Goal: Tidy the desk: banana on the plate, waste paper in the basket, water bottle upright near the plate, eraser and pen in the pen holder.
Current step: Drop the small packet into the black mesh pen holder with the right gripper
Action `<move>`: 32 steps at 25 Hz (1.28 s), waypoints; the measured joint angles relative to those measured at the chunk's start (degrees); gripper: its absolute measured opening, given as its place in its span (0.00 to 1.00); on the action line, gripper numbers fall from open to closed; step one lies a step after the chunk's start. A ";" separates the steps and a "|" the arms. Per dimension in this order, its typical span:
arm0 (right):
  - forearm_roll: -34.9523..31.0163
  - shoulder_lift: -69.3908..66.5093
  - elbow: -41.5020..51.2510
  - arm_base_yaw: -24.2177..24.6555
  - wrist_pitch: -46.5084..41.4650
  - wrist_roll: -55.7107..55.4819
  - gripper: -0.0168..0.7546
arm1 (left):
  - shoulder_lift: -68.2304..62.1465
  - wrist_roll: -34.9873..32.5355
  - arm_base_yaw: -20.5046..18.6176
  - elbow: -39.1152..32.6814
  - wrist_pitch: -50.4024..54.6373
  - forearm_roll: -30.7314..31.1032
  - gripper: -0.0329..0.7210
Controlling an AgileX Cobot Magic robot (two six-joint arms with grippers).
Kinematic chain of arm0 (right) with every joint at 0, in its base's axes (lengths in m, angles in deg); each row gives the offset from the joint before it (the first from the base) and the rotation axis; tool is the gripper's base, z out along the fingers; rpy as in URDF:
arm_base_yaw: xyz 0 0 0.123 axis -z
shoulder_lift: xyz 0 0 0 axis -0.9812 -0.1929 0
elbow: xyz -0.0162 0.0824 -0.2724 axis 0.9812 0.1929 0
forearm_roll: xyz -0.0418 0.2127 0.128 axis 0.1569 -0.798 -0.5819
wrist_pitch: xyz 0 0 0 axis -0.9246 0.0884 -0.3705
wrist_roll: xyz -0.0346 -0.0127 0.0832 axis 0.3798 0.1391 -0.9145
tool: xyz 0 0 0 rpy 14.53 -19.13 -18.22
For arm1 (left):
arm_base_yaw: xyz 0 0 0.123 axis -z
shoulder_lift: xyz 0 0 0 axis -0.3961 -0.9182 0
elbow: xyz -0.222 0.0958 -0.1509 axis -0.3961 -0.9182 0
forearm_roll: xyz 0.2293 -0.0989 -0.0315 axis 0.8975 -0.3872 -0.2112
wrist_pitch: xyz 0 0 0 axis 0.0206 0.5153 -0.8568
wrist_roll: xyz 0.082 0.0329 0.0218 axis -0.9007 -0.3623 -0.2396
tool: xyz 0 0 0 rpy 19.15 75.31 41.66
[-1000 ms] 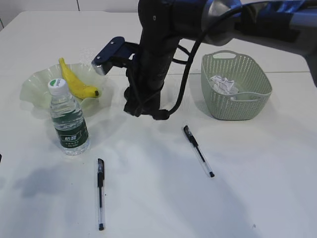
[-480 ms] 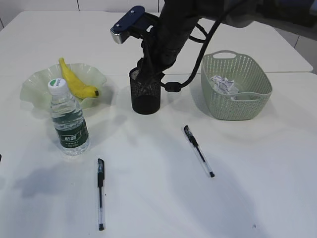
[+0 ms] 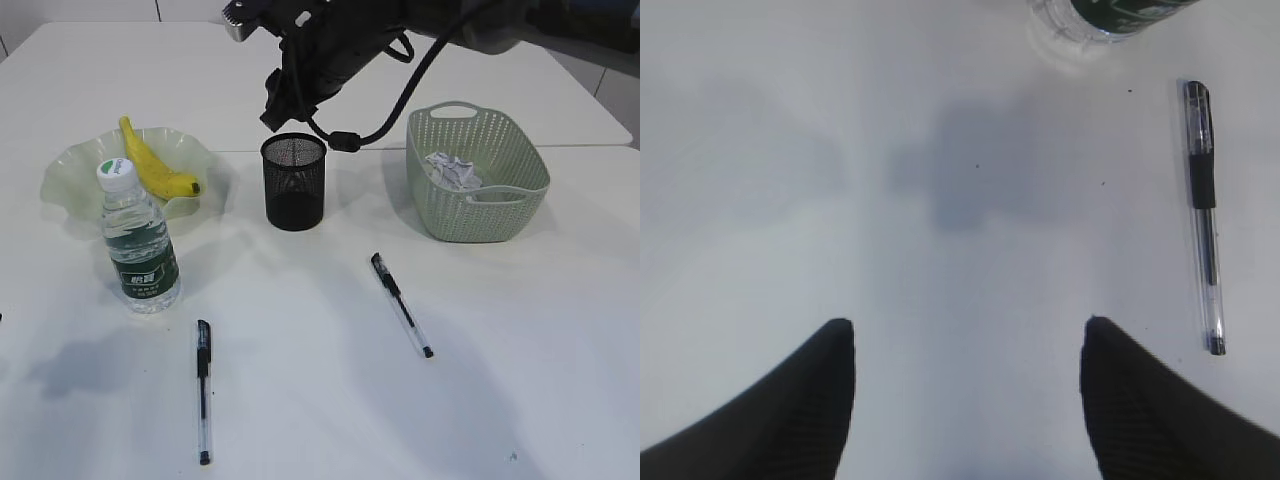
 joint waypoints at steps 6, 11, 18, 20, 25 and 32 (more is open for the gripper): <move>0.00 -1.65 0.00 0.51 1.87 0.00 0.42 | 0.00 0.00 0.00 0.00 0.00 0.38 0.70; 0.00 -3.21 0.00 0.61 3.66 0.00 0.42 | 0.00 0.00 0.00 0.00 0.00 0.71 0.70; -0.90 -3.53 0.00 1.17 4.32 0.00 0.42 | 0.00 0.00 0.00 0.00 0.00 0.81 0.70; -0.98 -3.53 0.00 1.36 4.32 0.00 0.42 | 0.00 0.00 0.00 0.00 0.00 0.81 0.70; -1.24 -3.53 0.00 1.46 4.32 -0.49 0.52 | 0.00 0.00 0.00 0.00 0.12 0.81 0.70; -1.36 -3.53 0.00 1.46 4.32 -0.72 0.65 | 0.00 0.00 0.00 0.00 0.87 0.81 0.70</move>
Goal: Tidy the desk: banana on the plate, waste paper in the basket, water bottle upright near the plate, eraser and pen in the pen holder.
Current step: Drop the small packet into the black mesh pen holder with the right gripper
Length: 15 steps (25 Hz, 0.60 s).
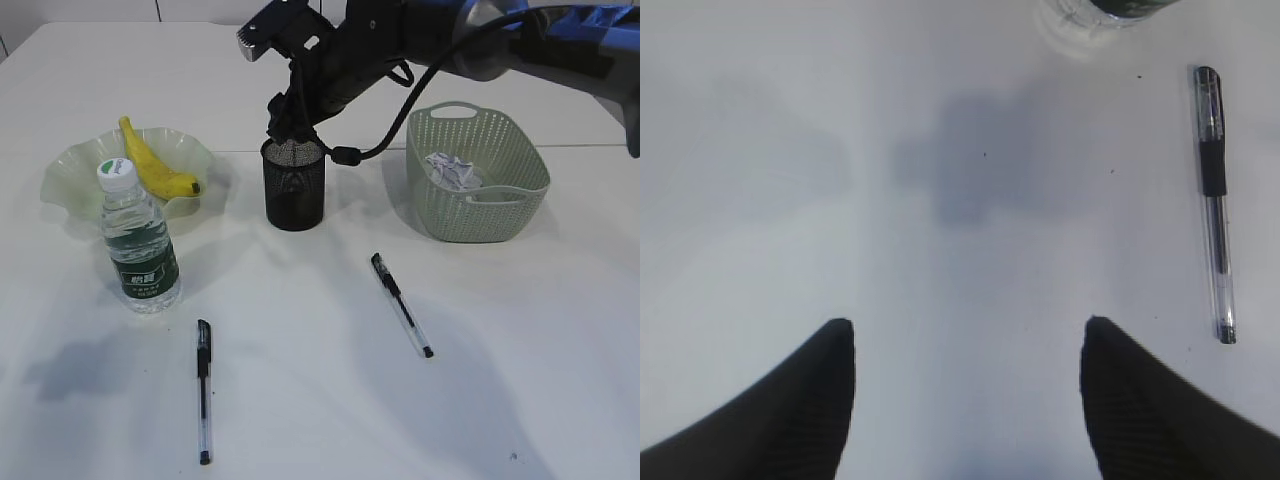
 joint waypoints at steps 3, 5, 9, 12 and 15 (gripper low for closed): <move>0.00 0.00 0.00 0.00 -0.56 -0.73 0.66 | 0.00 0.00 0.00 0.00 0.09 0.00 0.70; 0.00 0.13 0.00 0.00 -2.20 -1.46 0.66 | 0.00 0.00 0.00 0.00 0.09 0.00 0.70; 0.00 1.42 0.00 0.04 -8.38 -5.44 0.66 | 0.00 0.00 0.00 0.00 0.09 0.04 0.70; 1.55 2.33 -0.56 0.04 -14.51 -11.94 0.66 | 0.00 0.00 0.00 0.00 0.09 0.17 0.70; 5.03 2.70 -1.68 0.04 -21.96 -19.04 0.66 | 0.00 0.00 0.00 0.00 0.13 0.17 0.70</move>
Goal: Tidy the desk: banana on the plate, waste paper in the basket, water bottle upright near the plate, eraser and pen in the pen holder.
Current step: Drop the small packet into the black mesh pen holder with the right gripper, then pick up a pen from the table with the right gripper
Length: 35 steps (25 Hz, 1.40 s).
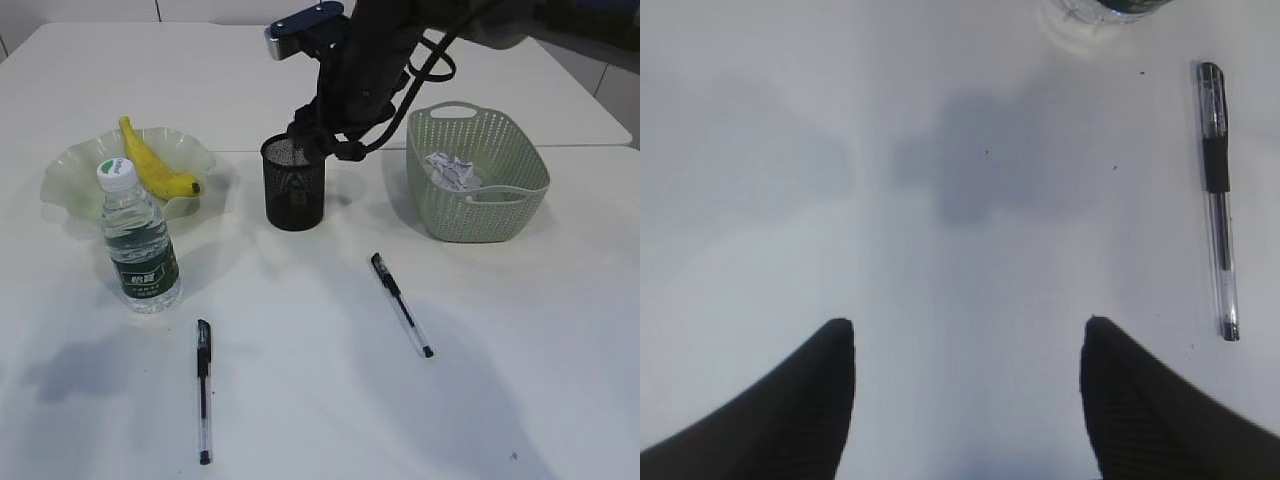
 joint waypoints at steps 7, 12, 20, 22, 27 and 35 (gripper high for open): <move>5.32 0.52 -4.85 0.09 -13.32 -12.37 0.66 | 0.00 0.00 0.00 0.00 0.27 0.76 0.70; 2.70 2.30 -5.21 0.09 -14.12 -16.95 0.66 | 0.00 0.00 0.00 0.00 1.45 3.93 0.70; 1.98 5.06 1.53 0.09 -14.21 -18.02 0.66 | 0.00 0.00 0.00 0.00 5.25 4.06 0.70; 1.87 5.75 6.32 0.09 -14.21 -18.02 0.66 | 0.00 0.00 0.00 0.00 5.91 4.06 0.70; -0.63 6.22 16.16 0.09 -14.09 -18.16 0.66 | 0.00 0.00 0.00 0.00 6.13 4.06 0.70; -0.63 6.55 22.73 0.81 -13.51 -18.16 0.66 | 0.00 0.00 0.00 0.00 7.33 4.06 0.70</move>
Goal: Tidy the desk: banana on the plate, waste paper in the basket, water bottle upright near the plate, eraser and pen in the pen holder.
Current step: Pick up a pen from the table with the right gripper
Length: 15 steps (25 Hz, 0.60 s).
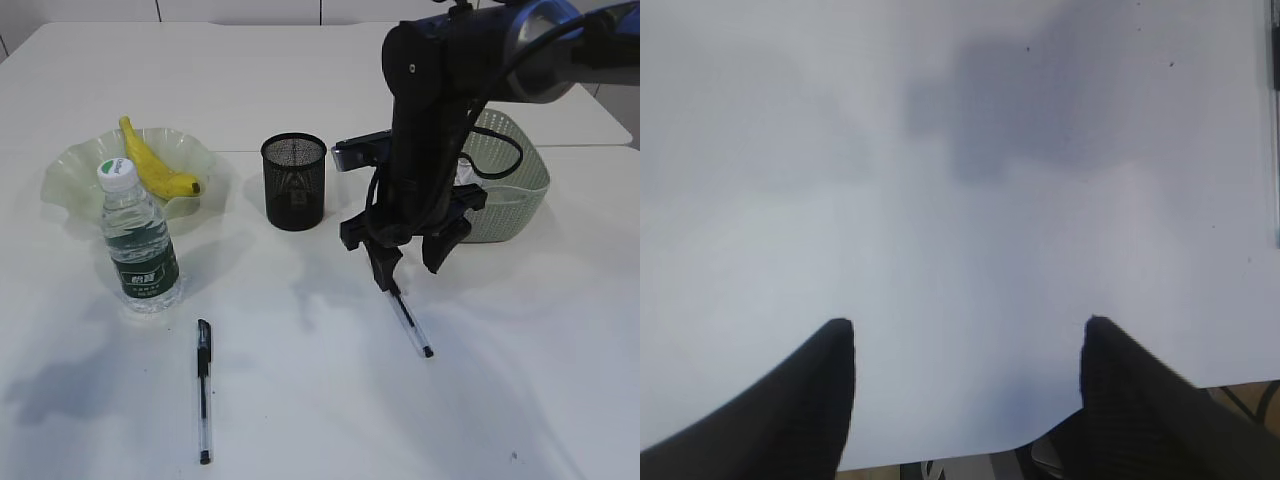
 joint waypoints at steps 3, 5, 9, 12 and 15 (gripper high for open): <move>0.00 0.00 0.36 1.42 0.11 0.00 0.66 | 0.00 0.00 0.00 0.00 0.13 0.00 0.70; 0.00 0.00 0.36 2.64 0.22 -0.06 0.66 | 0.00 0.00 0.00 0.00 0.13 0.00 0.70; -0.40 0.00 0.36 3.78 0.83 -0.06 0.62 | 0.00 0.00 0.00 0.00 0.13 0.00 0.70; -1.62 0.00 0.44 3.78 2.56 -0.06 0.60 | 0.00 0.00 0.00 0.00 -0.30 -0.38 0.70; -2.23 0.00 0.44 3.78 4.36 -0.20 0.59 | 0.00 0.00 0.00 0.00 -0.93 -1.10 0.70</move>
